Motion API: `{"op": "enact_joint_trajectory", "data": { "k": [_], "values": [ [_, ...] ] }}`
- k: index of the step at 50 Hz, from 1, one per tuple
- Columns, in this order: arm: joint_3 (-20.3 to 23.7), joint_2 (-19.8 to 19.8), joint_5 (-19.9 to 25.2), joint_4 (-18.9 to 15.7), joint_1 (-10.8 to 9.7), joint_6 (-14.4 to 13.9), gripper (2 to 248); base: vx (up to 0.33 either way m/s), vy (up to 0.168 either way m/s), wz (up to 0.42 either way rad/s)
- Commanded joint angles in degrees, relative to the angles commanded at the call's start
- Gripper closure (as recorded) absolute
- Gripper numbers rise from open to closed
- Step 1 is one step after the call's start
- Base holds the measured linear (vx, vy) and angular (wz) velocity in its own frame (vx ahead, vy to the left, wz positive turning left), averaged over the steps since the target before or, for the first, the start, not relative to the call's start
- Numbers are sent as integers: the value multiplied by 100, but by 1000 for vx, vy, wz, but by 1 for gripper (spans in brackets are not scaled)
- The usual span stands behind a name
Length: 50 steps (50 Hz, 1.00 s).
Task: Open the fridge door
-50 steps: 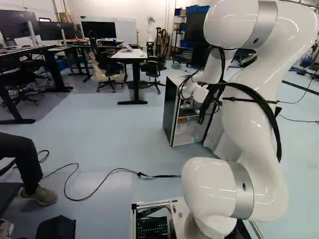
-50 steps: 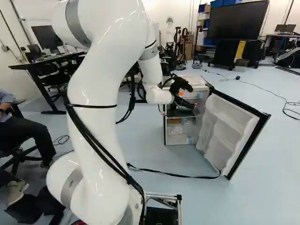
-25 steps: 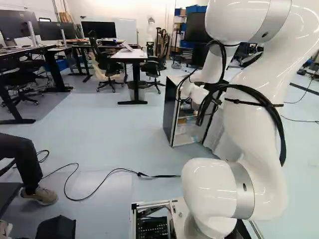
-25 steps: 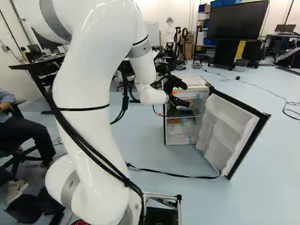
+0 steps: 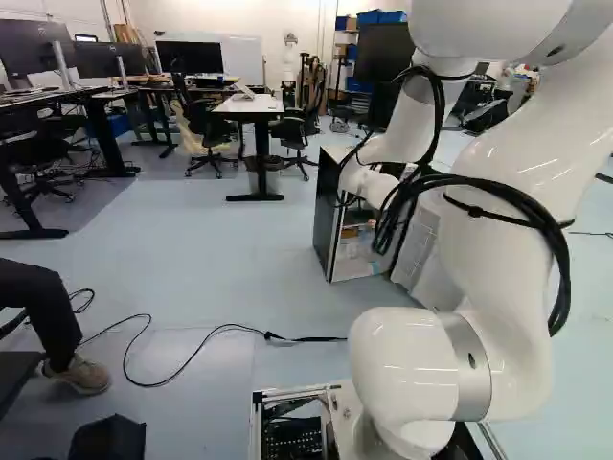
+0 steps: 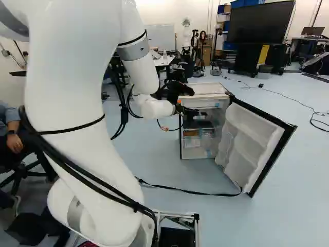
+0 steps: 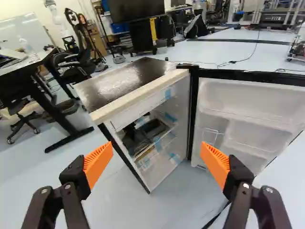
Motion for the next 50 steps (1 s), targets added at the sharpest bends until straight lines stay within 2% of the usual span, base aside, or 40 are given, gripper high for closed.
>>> {"op": "enact_joint_trajectory", "data": {
  "k": [25, 50],
  "values": [
    [1245, 1181, 74, -1001, 491, 0, 3, 0, 0, 0],
    [2101, 1995, 125, -1690, 830, 0, 3, 0, 0, 0]
  ]
}}
